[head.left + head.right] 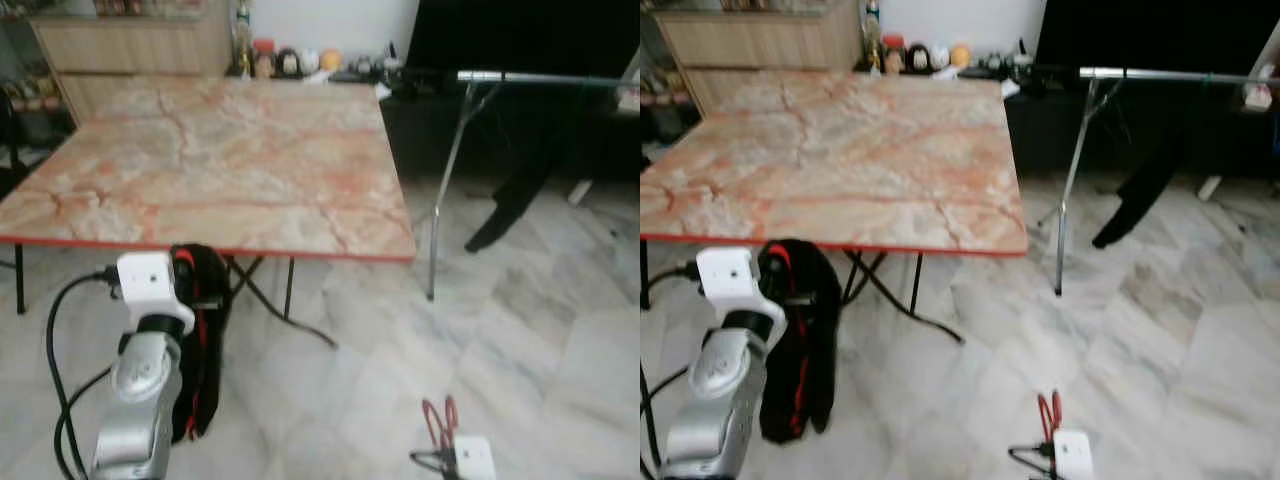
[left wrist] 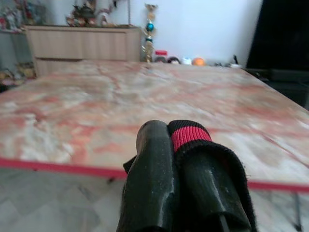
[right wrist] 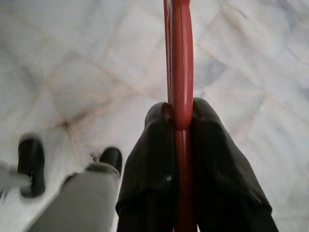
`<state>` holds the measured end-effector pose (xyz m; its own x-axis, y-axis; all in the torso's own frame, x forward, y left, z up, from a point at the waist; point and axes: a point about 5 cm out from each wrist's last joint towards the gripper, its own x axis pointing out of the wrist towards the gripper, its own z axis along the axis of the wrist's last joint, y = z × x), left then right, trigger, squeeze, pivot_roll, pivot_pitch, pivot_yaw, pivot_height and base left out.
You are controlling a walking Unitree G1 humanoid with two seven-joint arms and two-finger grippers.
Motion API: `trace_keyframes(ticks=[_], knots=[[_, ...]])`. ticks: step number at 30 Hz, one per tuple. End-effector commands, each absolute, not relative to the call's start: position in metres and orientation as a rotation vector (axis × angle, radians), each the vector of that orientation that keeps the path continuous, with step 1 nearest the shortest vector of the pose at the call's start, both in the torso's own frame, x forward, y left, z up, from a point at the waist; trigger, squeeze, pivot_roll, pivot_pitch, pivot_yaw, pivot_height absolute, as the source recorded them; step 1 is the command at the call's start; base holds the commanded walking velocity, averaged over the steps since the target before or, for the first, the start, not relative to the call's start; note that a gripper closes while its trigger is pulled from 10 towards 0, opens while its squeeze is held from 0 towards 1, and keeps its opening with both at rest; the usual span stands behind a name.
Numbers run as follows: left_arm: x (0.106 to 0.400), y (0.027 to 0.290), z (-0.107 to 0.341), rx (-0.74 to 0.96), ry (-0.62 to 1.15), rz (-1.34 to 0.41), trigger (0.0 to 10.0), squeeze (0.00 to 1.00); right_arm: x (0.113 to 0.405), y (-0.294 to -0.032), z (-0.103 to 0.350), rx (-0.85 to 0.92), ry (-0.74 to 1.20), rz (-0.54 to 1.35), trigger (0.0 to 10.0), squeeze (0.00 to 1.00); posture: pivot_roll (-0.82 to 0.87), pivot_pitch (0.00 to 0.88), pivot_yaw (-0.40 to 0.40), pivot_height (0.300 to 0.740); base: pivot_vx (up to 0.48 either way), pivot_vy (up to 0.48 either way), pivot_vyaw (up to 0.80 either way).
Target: Hang hanger
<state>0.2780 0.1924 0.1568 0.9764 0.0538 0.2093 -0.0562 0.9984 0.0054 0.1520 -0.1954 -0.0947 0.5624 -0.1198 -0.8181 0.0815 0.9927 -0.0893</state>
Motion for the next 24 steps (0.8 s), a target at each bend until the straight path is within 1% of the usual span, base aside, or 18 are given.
trace_keyframes(ticks=[1, 5, 8, 14, 15, 17, 18, 21, 24], knots=[[0.278, 0.198, 0.168, 0.019, -0.248, 0.068, 10.0, 0.0, 0.156, -0.186, -0.095, -0.029, 0.97, -0.093, 10.0, 0.0, 0.1, 0.0, -0.033, 0.74, 0.289, 0.0, 0.0], [0.28, 0.197, 0.172, 0.019, -0.258, 0.063, 10.0, 0.0, 0.156, -0.186, -0.095, -0.03, 0.975, -0.091, 10.0, 0.0, 0.1, 0.0, -0.031, 0.74, 0.289, 0.0, 0.0], [0.286, 0.195, 0.189, 0.015, -0.305, 0.046, 10.0, 0.0, 0.156, -0.186, -0.095, -0.035, 0.982, -0.089, 10.0, 0.0, 0.1, 0.0, -0.036, 0.74, 0.29, 0.0, 0.0], [0.321, 0.19, 0.252, 0.06, -0.465, -0.041, 10.0, 0.0, 0.159, -0.184, -0.095, -0.039, 0.989, -0.075, 10.0, 0.0, 0.11, 0.0, -0.033, 0.74, 0.289, 0.0, 0.0], [0.333, 0.188, 0.272, 0.079, -0.49, -0.057, 10.0, 0.0, 0.159, -0.183, -0.094, -0.039, 0.99, -0.074, 10.0, 0.0, 0.11, 0.0, -0.029, 0.74, 0.292, 0.0, 0.0], [0.343, 0.183, 0.291, 0.096, -0.528, -0.088, 10.0, 0.0, 0.16, -0.183, -0.094, -0.027, 0.987, -0.085, 10.0, 0.0, 0.11, 0.0, -0.026, 0.74, 0.291, 0.0, 0.0], [0.343, 0.183, 0.291, 0.096, -0.528, -0.088, 10.0, 0.0, 0.16, -0.183, -0.094, -0.027, 0.987, -0.085, 10.0, 0.0, 0.11, 0.0, -0.026, 0.74, 0.289, 0.0, 0.0], [0.36, 0.171, 0.312, 0.102, -0.548, -0.147, 10.0, 0.0, 0.161, -0.182, -0.094, -0.029, 0.99, -0.082, 10.0, 0.0, 0.11, 0.0, -0.018, 0.74, 0.29, 0.0, 0.0], [0.373, 0.162, 0.326, 0.108, -0.556, -0.153, 10.0, 0.0, 0.161, -0.182, -0.094, -0.027, 0.991, -0.084, 10.0, 0.0, 0.11, 0.0, -0.017, 0.74, 0.29, 0.0, 0.0]])
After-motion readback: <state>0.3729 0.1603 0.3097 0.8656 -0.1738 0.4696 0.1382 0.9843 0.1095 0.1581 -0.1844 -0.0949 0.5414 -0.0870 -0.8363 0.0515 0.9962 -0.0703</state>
